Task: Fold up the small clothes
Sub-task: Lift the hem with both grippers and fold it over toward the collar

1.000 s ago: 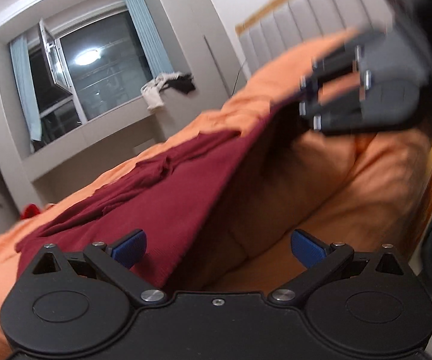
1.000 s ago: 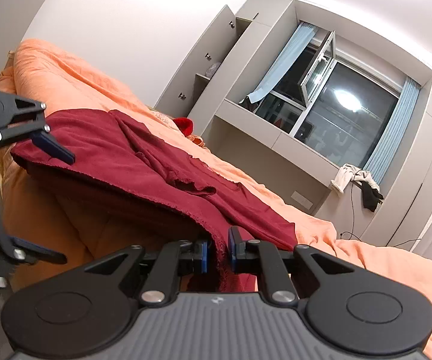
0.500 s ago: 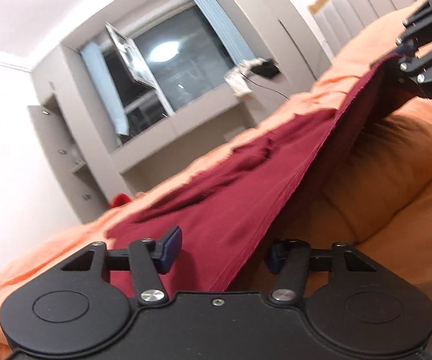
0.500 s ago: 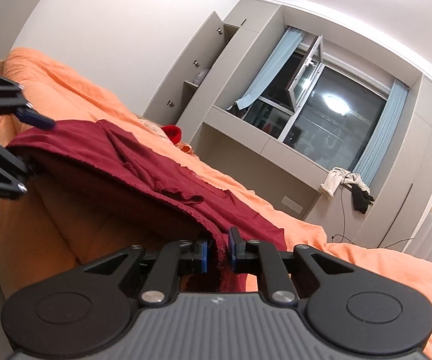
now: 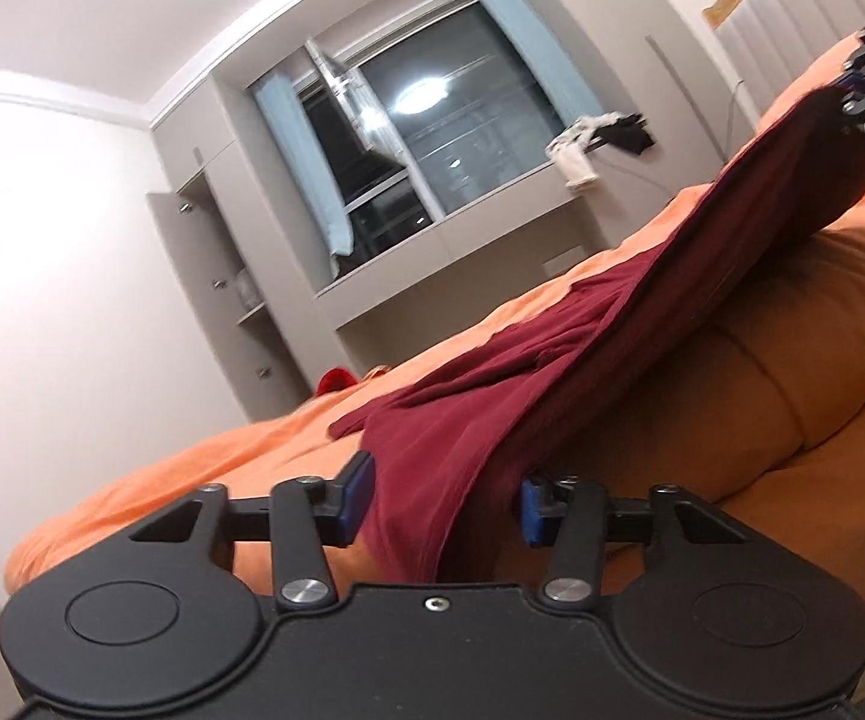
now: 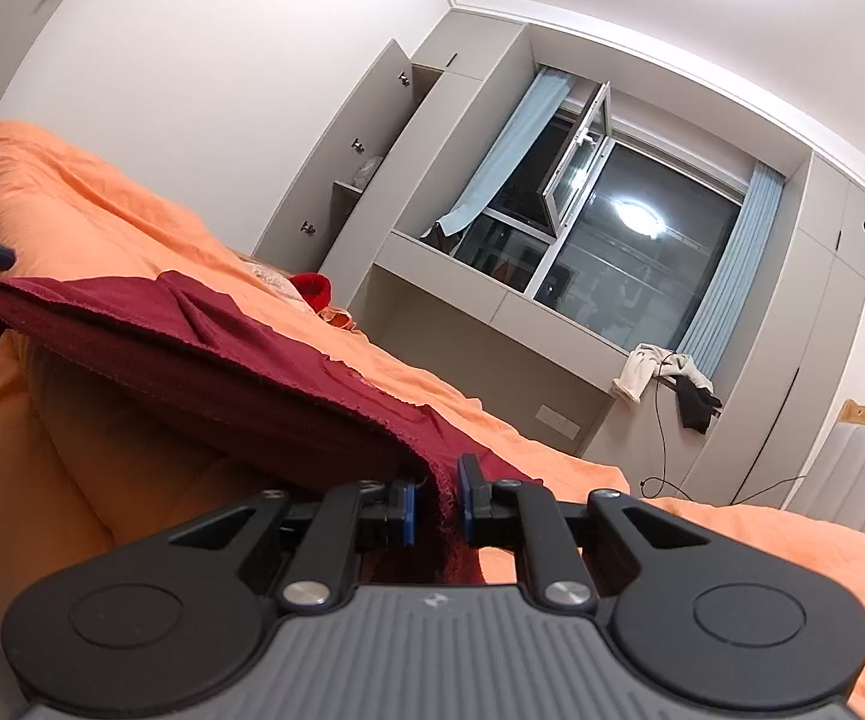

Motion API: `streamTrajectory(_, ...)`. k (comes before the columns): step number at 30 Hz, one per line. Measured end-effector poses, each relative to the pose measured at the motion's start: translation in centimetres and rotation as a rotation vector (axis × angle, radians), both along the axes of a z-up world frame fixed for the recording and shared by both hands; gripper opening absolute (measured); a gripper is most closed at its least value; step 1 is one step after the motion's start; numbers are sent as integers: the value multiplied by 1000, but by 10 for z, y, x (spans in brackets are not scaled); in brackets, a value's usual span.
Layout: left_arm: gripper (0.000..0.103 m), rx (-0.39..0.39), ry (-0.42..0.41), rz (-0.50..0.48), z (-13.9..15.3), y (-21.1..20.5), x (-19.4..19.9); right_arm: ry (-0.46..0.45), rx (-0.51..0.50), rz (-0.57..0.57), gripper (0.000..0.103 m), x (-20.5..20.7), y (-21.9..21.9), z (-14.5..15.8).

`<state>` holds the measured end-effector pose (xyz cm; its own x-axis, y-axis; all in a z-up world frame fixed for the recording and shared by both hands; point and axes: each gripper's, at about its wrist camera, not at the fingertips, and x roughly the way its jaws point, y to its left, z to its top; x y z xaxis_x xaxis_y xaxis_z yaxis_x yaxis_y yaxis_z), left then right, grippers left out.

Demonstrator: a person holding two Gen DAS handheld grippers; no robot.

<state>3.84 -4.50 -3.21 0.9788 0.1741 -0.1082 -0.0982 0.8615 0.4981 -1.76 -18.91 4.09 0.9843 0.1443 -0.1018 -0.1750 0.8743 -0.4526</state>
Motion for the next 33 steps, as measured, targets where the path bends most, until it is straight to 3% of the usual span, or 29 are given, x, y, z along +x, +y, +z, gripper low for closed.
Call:
streamTrajectory(7, 27, -82, 24, 71, 10, 22, -5, -16, -5, -12, 15, -6, 3, -1)
streamTrajectory(9, 11, -102, 22, 76, 13, 27, -8, -28, -21, -17, 15, -9, 5, -2)
streamTrajectory(12, 7, -136, 4, 68, 19, 35, -10, -50, -50, -37, 11, -15, 9, -5)
streamTrajectory(16, 6, -175, -80, 29, 34, 39, -19, -137, -113, -50, 7, -29, 16, -4)
streamTrajectory(23, 5, -208, -179, -29, 73, 49, -40, -232, -130, -36, 6, -60, 19, 17)
streamTrajectory(33, 5, -228, -277, -156, 144, 63, -116, -318, -120, 1, 6, -135, 16, 55)
